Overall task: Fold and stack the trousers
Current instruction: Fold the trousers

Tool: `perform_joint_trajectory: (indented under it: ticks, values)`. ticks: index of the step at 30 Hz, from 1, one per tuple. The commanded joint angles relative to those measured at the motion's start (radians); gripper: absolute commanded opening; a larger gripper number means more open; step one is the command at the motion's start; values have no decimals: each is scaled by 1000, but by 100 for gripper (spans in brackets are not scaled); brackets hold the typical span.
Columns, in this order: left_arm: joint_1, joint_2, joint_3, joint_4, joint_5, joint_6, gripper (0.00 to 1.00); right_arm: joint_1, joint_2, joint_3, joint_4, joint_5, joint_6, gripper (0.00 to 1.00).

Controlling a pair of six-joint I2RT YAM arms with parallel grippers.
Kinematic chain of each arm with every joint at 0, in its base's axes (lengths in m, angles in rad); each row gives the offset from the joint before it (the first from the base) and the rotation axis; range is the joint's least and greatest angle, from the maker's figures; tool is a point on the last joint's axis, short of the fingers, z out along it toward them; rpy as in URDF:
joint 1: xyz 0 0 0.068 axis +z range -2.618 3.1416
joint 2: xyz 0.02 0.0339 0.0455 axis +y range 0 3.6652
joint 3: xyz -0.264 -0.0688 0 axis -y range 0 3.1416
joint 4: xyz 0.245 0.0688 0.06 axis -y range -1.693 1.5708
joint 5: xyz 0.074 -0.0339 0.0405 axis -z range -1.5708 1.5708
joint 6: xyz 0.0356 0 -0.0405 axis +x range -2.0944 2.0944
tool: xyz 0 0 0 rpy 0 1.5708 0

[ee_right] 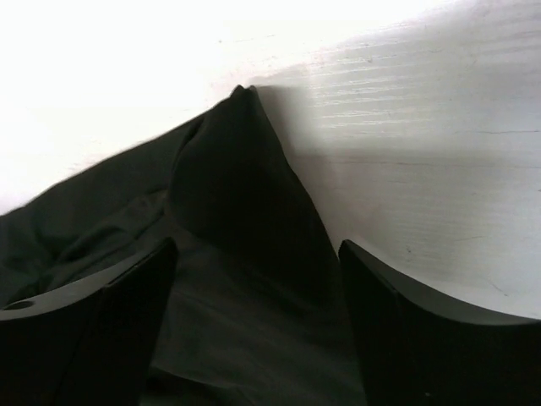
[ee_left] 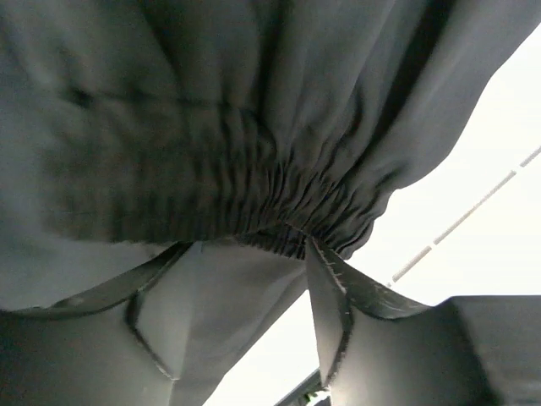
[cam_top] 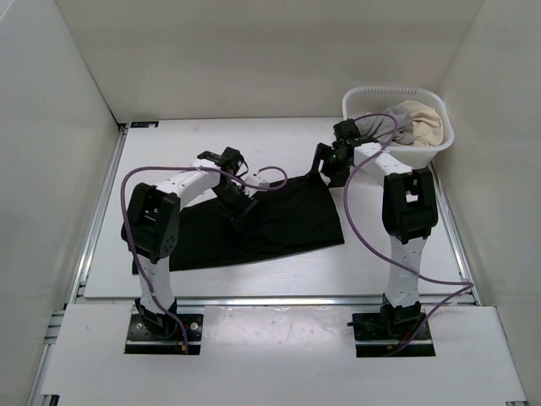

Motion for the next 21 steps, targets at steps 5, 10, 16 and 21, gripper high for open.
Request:
perform_joint_trajectory:
  ticks: [5, 10, 16, 21]
  values:
    - [58, -121, 104, -31, -42, 5, 67, 3, -187, -49, -140, 72, -112, 90]
    - [191, -206, 57, -19, -87, -48, 70, 3, -295, -351, -24, 29, -82, 90]
    - [430, -281, -98, 4, -139, -48, 71, 3, -237, -434, 114, -161, -73, 81]
    - [653, -312, -181, 25, -148, -27, 71, -6, -217, -434, 116, -184, -92, 51]
